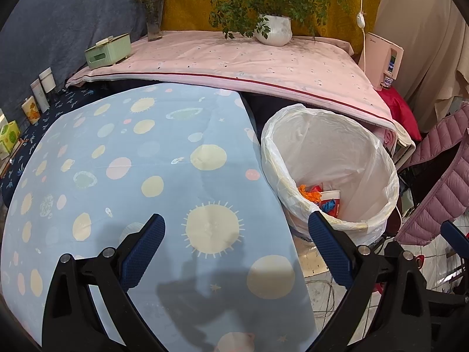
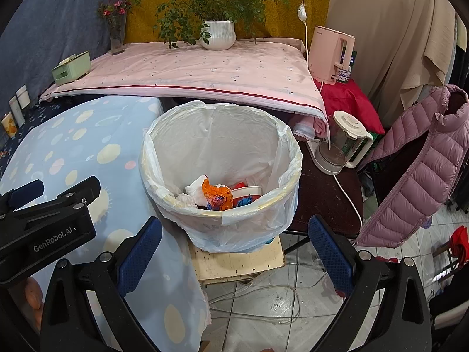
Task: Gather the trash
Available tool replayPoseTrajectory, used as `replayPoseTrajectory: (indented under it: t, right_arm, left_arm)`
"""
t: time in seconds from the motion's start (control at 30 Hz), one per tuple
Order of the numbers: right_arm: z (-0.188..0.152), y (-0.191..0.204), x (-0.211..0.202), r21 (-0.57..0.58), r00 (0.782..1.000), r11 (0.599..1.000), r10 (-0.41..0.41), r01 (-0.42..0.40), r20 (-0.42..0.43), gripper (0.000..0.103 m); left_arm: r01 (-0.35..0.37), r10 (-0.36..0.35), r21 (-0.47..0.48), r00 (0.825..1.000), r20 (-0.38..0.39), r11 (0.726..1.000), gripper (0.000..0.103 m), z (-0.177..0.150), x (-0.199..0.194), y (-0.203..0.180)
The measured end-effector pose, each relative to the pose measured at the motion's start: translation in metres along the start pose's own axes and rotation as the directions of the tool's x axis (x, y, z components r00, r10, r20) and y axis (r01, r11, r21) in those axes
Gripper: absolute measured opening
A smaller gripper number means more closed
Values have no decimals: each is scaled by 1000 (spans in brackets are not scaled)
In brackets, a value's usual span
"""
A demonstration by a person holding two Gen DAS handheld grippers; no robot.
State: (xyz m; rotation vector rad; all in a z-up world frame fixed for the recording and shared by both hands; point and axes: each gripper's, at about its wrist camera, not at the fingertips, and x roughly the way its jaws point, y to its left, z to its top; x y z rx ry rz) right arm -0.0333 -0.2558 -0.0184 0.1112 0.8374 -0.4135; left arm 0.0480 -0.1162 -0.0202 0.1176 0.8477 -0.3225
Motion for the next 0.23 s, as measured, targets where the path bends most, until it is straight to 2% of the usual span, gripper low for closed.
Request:
replayPoseTrajectory:
  t: [0.23]
  right_arm:
    - [0,0,0,2,1000,1000,-2,2,-1,96]
  left_arm:
    - [3,-3,-3,1000,4,1000,94,1,1,2]
